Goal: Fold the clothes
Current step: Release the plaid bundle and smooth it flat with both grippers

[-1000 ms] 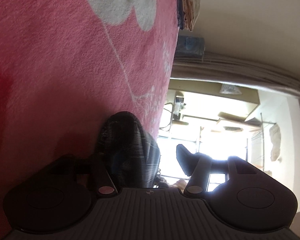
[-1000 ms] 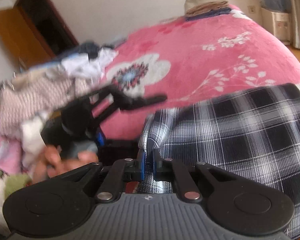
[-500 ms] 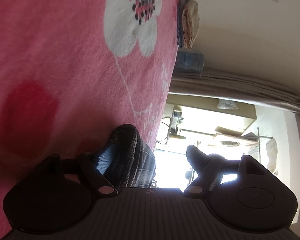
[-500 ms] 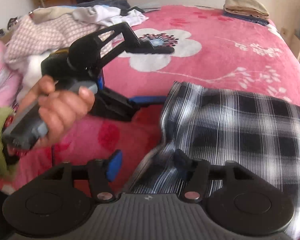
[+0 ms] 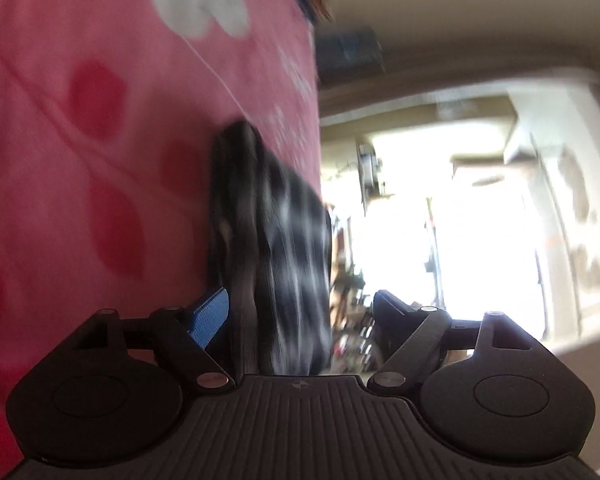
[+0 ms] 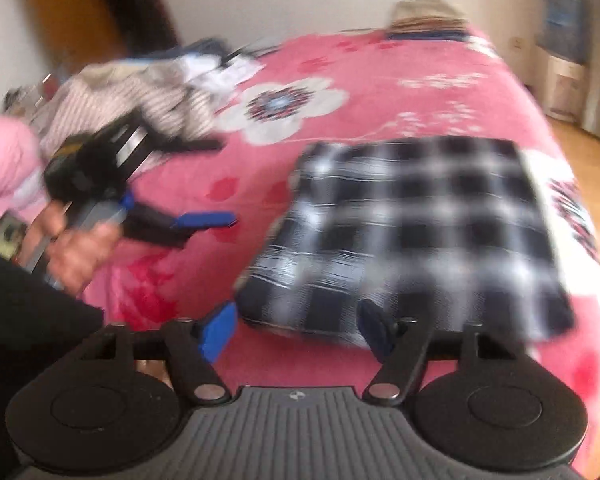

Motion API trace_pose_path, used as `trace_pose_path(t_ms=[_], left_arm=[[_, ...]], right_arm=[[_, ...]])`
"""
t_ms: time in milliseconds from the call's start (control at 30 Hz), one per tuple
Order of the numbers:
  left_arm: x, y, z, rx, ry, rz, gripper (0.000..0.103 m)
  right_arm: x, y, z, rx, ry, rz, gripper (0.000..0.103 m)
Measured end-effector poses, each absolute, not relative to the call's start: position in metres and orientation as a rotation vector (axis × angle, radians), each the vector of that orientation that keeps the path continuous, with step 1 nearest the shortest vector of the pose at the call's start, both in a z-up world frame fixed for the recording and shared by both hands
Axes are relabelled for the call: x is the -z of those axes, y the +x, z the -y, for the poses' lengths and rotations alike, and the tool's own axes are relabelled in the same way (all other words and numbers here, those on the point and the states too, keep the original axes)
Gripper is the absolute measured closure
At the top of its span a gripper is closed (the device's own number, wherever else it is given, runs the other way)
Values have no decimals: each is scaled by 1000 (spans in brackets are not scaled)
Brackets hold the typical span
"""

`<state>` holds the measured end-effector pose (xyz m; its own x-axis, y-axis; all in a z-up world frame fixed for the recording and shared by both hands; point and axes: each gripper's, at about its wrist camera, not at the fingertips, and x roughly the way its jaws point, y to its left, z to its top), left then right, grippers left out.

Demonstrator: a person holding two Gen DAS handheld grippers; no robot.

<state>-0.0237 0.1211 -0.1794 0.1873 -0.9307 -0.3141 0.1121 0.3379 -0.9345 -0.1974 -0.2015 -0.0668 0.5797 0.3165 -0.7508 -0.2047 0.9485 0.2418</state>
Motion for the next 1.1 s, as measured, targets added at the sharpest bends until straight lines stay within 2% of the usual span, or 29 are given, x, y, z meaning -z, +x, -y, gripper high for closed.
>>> trace_pose_path(t_ms=[67,133,233,300,333,367,400,600,767,867,1000,1100], left_arm=[[177,-29,-103,938,-822,-1149,26],[176,-37,-84,972,-696,-1174,39],[171,-52,-63,1021,-528,-1168,56],[169,-60,-53,1036,-436,-1149,64],[170,-62,-50,1036,-413,-1153,66],[171,-64,-47,1037,-391,-1157,66],[172,-65,-47,1034,-392,-1159,67],[179,-64,-52,1021,-398,-1159,74],[183,-70,-46,1023,-354,-1146,81],[185,-70,-45,1033,-350,-1142,82],[187,-69,-47,1029,-353,-1156,82],[186,-71,-49,1014,-355,-1155,80]], right_arm=[[64,-205,219,-237,190,-896,43],[62,-211,236,-173,255,-887,45],[59,-219,259,-86,318,-862,53],[58,-222,271,-33,337,-845,63],[58,-222,276,-9,337,-834,67],[58,-221,280,11,327,-821,77],[59,-220,285,31,317,-807,83],[74,-190,300,72,247,-719,85],[129,-168,307,99,204,-864,86],[118,-170,309,119,230,-836,85],[97,-170,301,80,204,-694,85],[113,-162,293,7,179,-694,83]])
